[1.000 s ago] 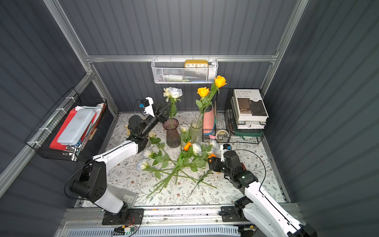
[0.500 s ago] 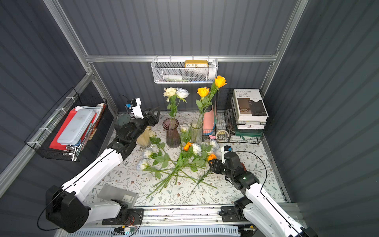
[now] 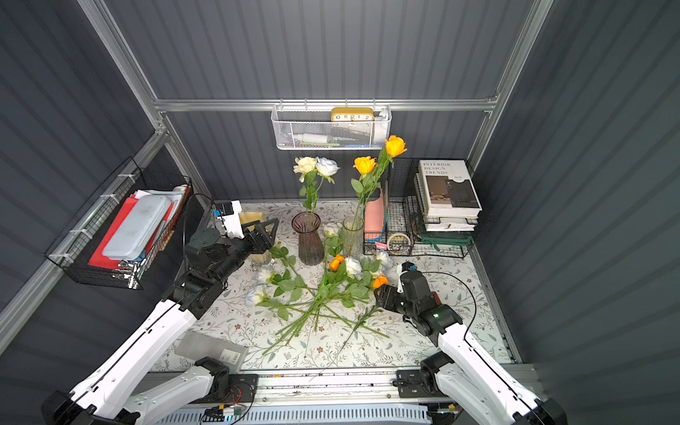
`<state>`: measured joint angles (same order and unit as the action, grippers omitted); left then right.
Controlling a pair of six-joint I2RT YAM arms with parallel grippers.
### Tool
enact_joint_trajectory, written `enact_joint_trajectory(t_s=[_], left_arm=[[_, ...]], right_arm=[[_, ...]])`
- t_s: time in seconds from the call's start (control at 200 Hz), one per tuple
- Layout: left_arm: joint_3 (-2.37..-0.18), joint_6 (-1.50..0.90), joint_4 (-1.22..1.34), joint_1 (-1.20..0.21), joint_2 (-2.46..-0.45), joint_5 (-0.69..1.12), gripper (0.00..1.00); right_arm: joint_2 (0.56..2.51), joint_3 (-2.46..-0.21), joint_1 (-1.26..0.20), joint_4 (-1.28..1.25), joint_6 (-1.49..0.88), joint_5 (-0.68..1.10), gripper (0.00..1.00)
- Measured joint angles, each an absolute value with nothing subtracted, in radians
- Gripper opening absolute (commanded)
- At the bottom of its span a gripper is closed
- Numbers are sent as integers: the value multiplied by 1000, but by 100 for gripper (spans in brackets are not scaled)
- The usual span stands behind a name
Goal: Arrange the flowers in different vases according to their colors
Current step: Pick up the flower at the center of the board.
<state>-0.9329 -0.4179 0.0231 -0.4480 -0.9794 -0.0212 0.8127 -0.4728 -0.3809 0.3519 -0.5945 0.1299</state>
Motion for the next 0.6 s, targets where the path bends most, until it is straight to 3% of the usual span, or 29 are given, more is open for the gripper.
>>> enact_joint_trajectory(t_s=[0.13,0.27,0.455,0.6], left_arm=[[-923,-418,17,-508,-965,-27,69],[-899,-437,-1,-719,-1024,-92,68],[-918,-482,-9,-1034,-1211,-179,66],[-973,-509,15,-1165,-1423,-173,64]], right_arm=[[813,-473,-379,355,-595,131,70],[794,-473,-370,369,-599,127,70],[825,-473,-313,418,-630,110,70],[862,-473,-215,444,-650,129,69]])
